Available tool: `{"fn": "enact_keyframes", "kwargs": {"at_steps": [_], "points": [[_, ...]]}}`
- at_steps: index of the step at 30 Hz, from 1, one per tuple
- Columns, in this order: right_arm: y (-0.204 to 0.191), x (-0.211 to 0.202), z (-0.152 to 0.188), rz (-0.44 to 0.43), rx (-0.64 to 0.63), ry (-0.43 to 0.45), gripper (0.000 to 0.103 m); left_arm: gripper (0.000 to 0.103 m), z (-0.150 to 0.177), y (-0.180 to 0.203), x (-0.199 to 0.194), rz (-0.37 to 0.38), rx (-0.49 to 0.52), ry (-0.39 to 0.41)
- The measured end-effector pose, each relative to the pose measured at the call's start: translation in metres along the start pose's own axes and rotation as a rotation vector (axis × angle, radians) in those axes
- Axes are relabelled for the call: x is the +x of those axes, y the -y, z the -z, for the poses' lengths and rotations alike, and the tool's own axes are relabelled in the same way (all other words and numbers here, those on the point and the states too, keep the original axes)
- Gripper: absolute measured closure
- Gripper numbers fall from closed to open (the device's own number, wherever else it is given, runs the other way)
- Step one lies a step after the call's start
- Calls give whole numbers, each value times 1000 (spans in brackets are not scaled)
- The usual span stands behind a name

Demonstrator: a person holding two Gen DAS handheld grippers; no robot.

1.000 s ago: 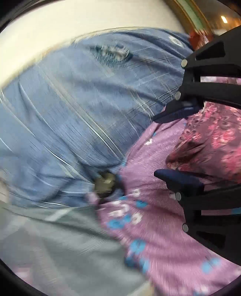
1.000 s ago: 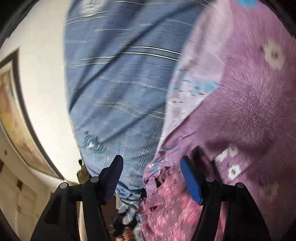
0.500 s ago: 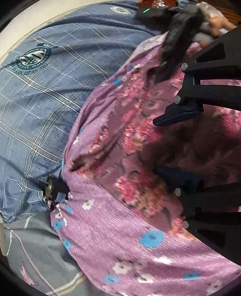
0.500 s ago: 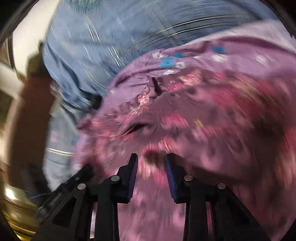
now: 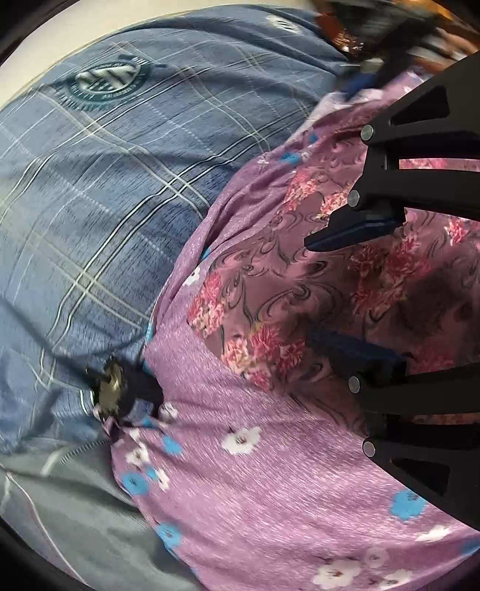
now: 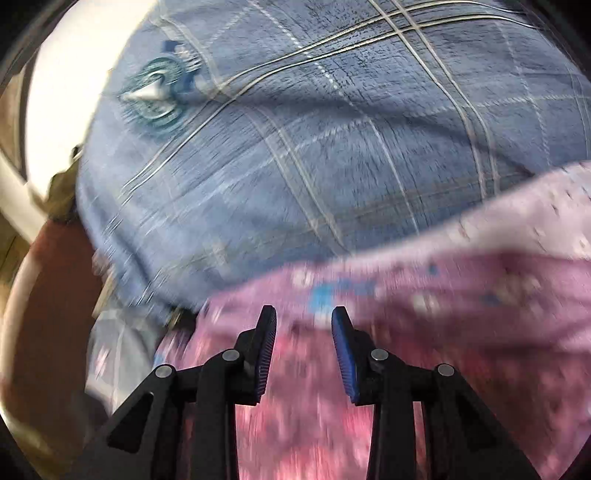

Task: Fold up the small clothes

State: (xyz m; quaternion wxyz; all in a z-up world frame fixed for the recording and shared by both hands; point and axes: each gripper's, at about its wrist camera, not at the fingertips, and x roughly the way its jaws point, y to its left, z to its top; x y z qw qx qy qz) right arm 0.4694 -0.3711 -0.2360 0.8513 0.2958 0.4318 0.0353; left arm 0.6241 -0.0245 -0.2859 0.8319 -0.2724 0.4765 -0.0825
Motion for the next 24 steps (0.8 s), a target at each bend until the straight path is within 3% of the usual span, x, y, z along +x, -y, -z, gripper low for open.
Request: {"fn": "enact_keyframes", "kwargs": {"at_steps": [4,6,7,8,9,10,12,13,14,15,16,18,21,24], "points": [[8,-21,60,27,-73,-171,70,58,14,8,-10,-80,76,14],[16,-14,80,120,-93,-207,70,58,19,12,-16,-104,112,28],[17,-5,79,170,-101,-208,77,57,23,10,-23,-104,128,29],[27,-2,76,184,-90,-203,82,57,25,10,-27,-105,144,29],[39,-2,65,193,-62,-173,98,57,24,12,-23,-114,156,28],[49,-4,54,241,-56,-122,102,57,25,13,-23,-121,163,28],[76,-9,18,380,-14,15,102,57,27,14,-25,-126,170,26],[91,-13,4,395,35,56,102,57,26,13,-24,-127,170,26],[104,-22,-9,398,98,115,101,57,26,14,-25,-130,172,27],[110,-35,-16,410,138,180,91,57,24,15,-25,-137,176,33],[108,-48,-18,405,147,235,91,57,24,16,-28,-142,180,38],[95,-64,-11,336,103,264,91,57,25,20,-36,-150,198,52],[64,-61,18,255,8,158,91,57,28,24,-43,-166,227,60],[46,-49,55,254,-48,32,91,57,33,24,-42,-255,291,48]]}}
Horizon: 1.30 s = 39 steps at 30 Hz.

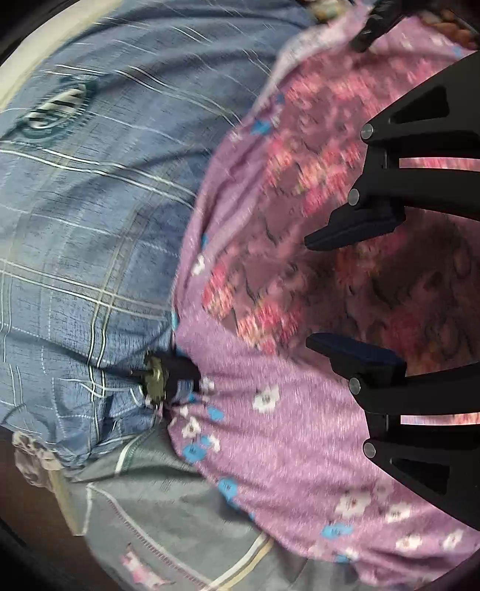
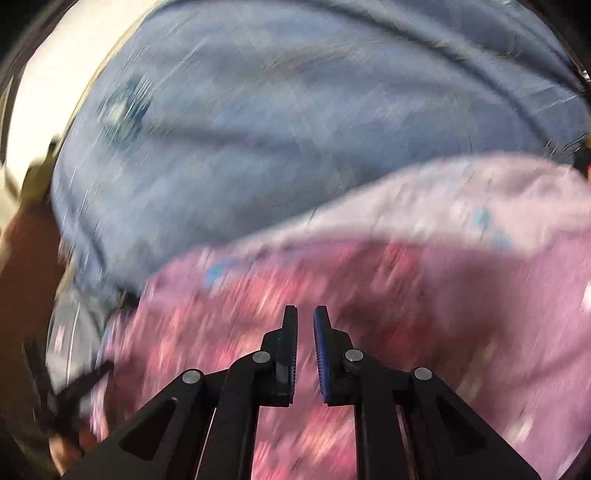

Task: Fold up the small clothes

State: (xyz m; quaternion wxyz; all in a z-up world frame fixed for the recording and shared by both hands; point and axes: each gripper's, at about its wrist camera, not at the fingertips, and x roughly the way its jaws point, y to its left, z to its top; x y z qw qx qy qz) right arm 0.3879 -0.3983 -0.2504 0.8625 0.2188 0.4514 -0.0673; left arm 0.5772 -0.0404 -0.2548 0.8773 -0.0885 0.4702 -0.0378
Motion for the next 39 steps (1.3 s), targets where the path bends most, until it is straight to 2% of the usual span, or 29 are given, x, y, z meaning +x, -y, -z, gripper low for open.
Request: {"fn": "enact_keyframes", "kwargs": {"at_steps": [2,3,4,7,8,11,14,16,17,18,19,20,21,23,24,26,27,29,31,32,33,34,35,36,38,39], "points": [[-7,14,21,71,-46,-56,91,57,4,3,9,-57,59,-42],[-9,27,29,122,-62,-93,95,54,8,4,17,-103,100,-69],[-5,27,33,121,-57,-86,97,54,10,3,21,-114,117,-84],[-5,-4,39,85,8,-62,90,54,10,-3,5,-62,81,-65],[-9,-19,44,43,-2,-44,90,55,11,-5,-5,-44,72,-47],[-41,-42,71,-93,-83,-67,90,57,27,-6,-39,20,72,6],[-79,-36,102,-207,-127,-114,88,57,58,3,-68,131,116,37],[-99,-23,121,-187,-173,-128,88,56,77,17,-73,168,176,33],[-104,-13,131,-166,-193,-152,88,56,82,20,-69,158,205,16],[-107,-1,142,-136,-214,-199,88,55,91,22,-59,107,244,-28],[-108,5,149,-114,-230,-210,88,55,97,19,-49,63,257,-71],[-110,0,151,-114,-242,-171,88,55,101,13,-42,57,246,-113],[-110,-2,150,-115,-240,-196,89,57,100,0,-43,101,196,-138],[-102,-12,145,-151,-188,-186,88,68,94,-20,-52,134,128,-138],[-95,-16,142,-160,-167,-157,88,68,91,-34,-56,131,92,-131],[-76,-27,135,-116,-110,-80,88,71,85,-64,-55,112,13,-140],[-66,-32,132,-108,-71,-52,88,78,84,-82,-57,135,-59,-142],[-41,-40,124,-98,16,7,88,79,78,-102,-64,198,-152,-124],[-20,-44,117,-53,65,49,87,79,74,-108,-79,122,-141,-34],[-12,-37,114,-28,86,34,88,77,73,-107,-86,87,-117,9],[-2,-29,115,-41,113,-15,90,74,73,-101,-89,80,-84,33],[1,-26,113,-60,132,-26,90,74,73,-95,-88,67,-50,31],[2,-28,112,-70,138,-18,90,73,75,-89,-82,21,-17,18],[1,-30,110,-67,127,-20,90,73,78,-86,-68,-54,12,-28],[-1,-35,110,-50,116,-1,90,73,84,-84,-47,-78,8,-114],[-2,-40,110,-48,113,16,89,73,84,-87,-46,-86,-2,-111]]}}
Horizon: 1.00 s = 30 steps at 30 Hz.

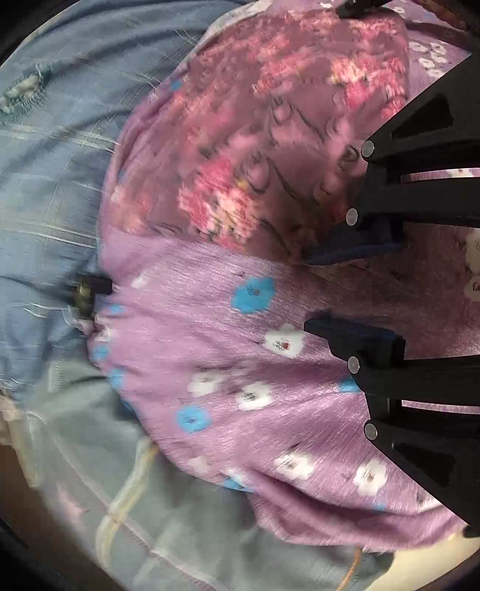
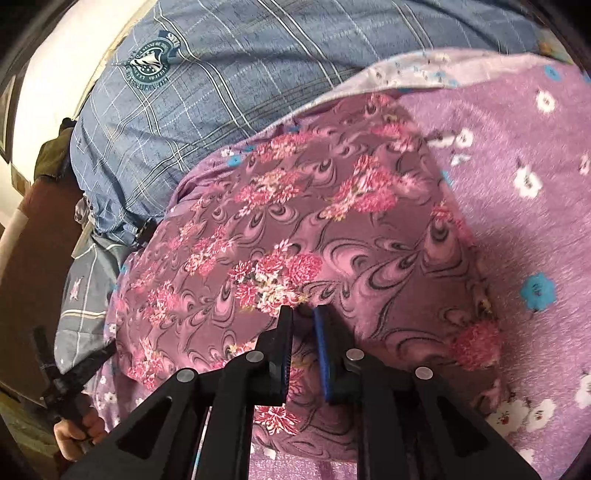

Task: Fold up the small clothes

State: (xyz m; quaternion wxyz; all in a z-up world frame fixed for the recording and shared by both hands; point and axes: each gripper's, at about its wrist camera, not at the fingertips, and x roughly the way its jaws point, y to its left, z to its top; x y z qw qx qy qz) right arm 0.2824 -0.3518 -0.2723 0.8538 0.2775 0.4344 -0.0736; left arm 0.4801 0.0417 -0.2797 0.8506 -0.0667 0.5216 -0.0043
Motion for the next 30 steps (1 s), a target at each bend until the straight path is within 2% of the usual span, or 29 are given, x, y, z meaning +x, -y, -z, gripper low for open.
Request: {"fn": "enact_keyframes", "kwargs": {"at_steps": [3,5,6,8,10,12,13,14,15,16,17,18,19,20,21,23,26,28,30], "points": [[-4,-5,-1,21,-41,21,86,74,-2,-8,-6,-58,-5,30],[1,7,1,54,-39,-39,89,74,-4,-10,-11,7,-53,45],[4,5,0,41,-20,-31,89,74,-5,-11,-20,49,-73,69],[4,-4,-2,-1,-1,-14,85,74,-6,-8,-32,58,-73,117],[-2,-11,-2,-29,-10,27,85,72,3,-8,-48,105,-100,154],[-11,-10,-3,-42,-33,39,85,65,10,1,-61,134,-94,197],[-16,-6,-3,-37,-46,27,85,61,16,9,-68,128,-60,224],[-19,0,-2,-27,-54,6,85,52,18,15,-69,118,-32,240],[-22,9,0,-2,-62,-26,85,43,23,26,-71,84,12,258],[-23,15,2,26,-71,-43,86,39,27,34,-68,34,49,264],[-25,18,3,49,-88,-44,87,34,30,43,-64,-31,88,255],[-27,16,2,55,-100,-39,87,33,32,52,-48,-111,133,202],[-28,14,2,56,-110,-38,87,34,33,55,-33,-142,149,136],[-28,10,2,54,-109,-29,87,34,36,55,-18,-139,137,63],[-29,8,3,51,-106,-21,87,34,36,51,-15,-109,103,46],[-34,0,3,35,-124,17,84,35,35,40,-29,-48,29,70],[-49,-5,4,-8,-174,55,82,35,47,24,-49,-70,-36,104],[-57,5,8,-21,-184,15,76,34,60,12,-54,-34,-99,74],[-65,27,14,-20,-197,-89,76,34,77,-1,-56,14,-185,13]]}}
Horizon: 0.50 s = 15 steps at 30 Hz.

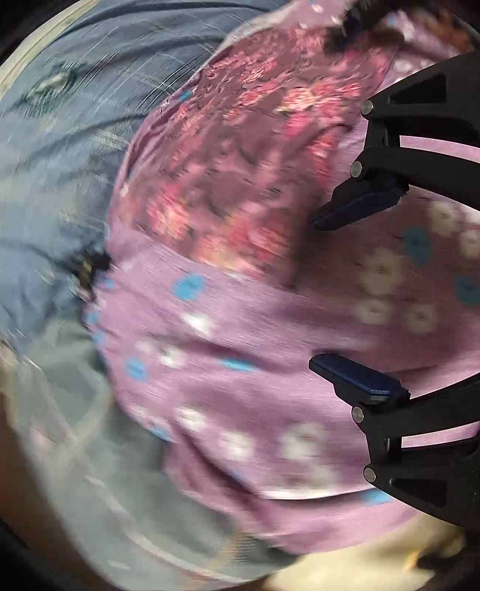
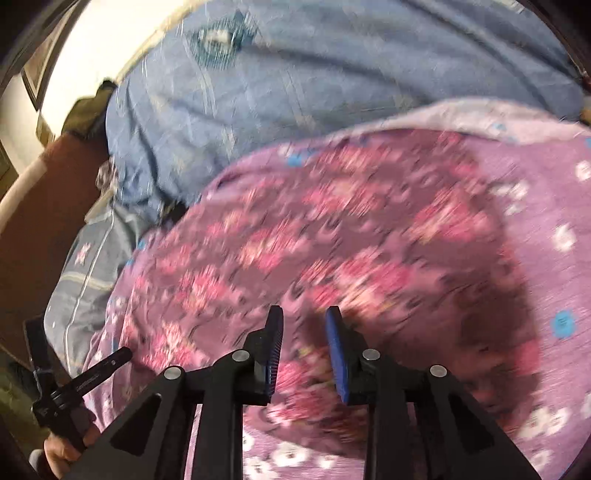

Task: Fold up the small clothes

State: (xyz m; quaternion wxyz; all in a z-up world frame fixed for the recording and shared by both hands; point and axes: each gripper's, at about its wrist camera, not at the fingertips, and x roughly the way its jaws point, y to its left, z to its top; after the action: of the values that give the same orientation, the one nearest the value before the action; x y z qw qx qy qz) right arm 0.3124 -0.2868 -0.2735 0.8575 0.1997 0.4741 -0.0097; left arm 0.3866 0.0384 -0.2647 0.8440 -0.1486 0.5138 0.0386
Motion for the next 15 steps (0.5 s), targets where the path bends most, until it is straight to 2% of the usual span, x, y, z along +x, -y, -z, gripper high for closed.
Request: {"fn": "enact_keyframes", "kwargs": {"at_steps": [1,3,7,10,12,15], "points": [[-5,9,3,27,-20,-36,75,35,6,-8,0,31,-46,-31],[-19,6,6,68,-85,4,74,34,7,-18,1,77,-110,-46],[-26,-4,11,-23,-100,34,75,34,-5,-29,4,165,-212,-49],[-30,-8,13,-35,-119,58,75,33,-17,-25,21,153,-242,-65],[-35,-9,13,-49,-139,62,75,29,-25,-21,25,148,-264,-23],[-38,-5,12,-47,-150,53,75,30,-36,-16,34,158,-295,-11]]}}
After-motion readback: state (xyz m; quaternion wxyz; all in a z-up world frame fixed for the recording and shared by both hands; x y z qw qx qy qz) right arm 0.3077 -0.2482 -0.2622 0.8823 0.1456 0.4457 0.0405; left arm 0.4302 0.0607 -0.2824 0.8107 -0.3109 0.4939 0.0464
